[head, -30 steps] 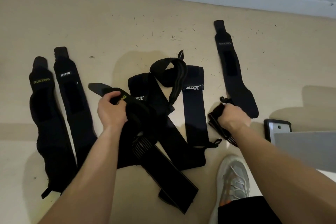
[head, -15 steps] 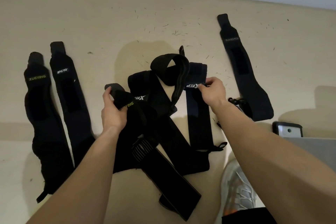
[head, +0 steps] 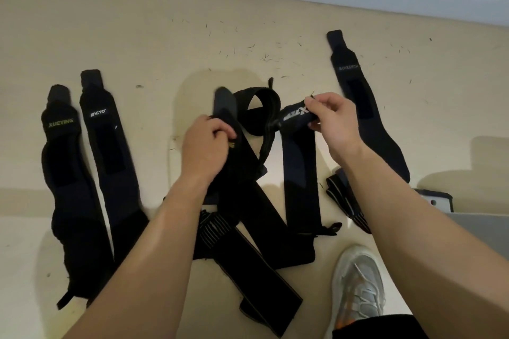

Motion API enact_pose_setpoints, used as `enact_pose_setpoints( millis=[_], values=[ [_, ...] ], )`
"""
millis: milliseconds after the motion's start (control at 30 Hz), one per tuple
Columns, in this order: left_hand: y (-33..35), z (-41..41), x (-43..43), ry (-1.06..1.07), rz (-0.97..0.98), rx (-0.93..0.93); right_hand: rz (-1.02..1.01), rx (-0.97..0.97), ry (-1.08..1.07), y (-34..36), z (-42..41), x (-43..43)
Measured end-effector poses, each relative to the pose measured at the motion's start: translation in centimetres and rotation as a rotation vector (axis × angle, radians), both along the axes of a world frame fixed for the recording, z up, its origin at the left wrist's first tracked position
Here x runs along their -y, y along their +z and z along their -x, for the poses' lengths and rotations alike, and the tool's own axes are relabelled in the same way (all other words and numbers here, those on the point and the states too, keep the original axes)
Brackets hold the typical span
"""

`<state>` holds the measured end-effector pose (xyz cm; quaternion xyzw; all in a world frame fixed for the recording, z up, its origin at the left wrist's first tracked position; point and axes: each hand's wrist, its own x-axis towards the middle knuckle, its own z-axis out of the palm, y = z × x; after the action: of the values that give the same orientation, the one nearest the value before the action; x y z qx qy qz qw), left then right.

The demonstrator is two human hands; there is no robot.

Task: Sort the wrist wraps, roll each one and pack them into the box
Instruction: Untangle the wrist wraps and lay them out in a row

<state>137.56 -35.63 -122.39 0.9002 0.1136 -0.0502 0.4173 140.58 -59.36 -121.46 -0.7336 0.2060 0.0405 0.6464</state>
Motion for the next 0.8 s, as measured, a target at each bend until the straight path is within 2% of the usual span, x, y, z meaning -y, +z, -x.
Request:
enact_pose_setpoints(
  millis=[133, 200, 300, 367, 433, 500, 533, 567, 633, 667, 733, 800],
  values=[
    [0.7, 1.7, 3.3, -0.157, -0.047, -0.072, -0.232, -0.137, -0.004, 3.4, 0.0, -1.5],
    [0.8, 2.3, 4.5, -0.120, -0.045, -0.033, -0.274, -0.210, 0.045, 4.7, 0.3, -2.3],
    [1.2, 2.1, 4.5, 0.002, 0.086, 0.015, -0.313, -0.299, 0.091, 5.9, 0.9, -3.2],
    [1.8, 2.0, 3.9, -0.009, 0.169, 0.028, -0.334, -0.297, 0.089, 6.2, 1.2, -3.7],
    [2.0, 1.8, 3.4, -0.024, 0.241, 0.031, -0.323, -0.228, 0.037, 5.8, 1.5, -4.0],
    [1.8, 1.5, 2.8, -0.023, 0.234, -0.002, -0.132, -0.148, 0.084, 5.1, 2.0, -4.0],
    [1.5, 1.3, 2.4, -0.001, 0.300, -0.057, -0.030, -0.129, 0.175, 4.5, 2.4, -3.9],
    [1.6, 1.1, 2.2, 0.061, 0.454, -0.148, 0.028, -0.124, 0.293, 3.8, 2.9, -3.7],
    [1.9, 0.9, 2.2, 0.233, 0.793, -0.326, 0.061, -0.149, 0.475, 2.4, 3.9, -3.5],
    [1.8, 0.9, 2.1, 0.302, 0.853, -0.362, 0.091, -0.144, 0.502, 1.7, 4.3, -3.5],
    [0.7, 0.9, 2.1, 0.305, 0.711, -0.290, 0.188, -0.113, 0.471, 0.4, 4.5, -3.5],
    [-0.9, 1.2, 1.5, 0.103, 0.346, -0.107, 0.304, -0.095, 0.439, -0.6, 4.5, -3.4]
  ],
)
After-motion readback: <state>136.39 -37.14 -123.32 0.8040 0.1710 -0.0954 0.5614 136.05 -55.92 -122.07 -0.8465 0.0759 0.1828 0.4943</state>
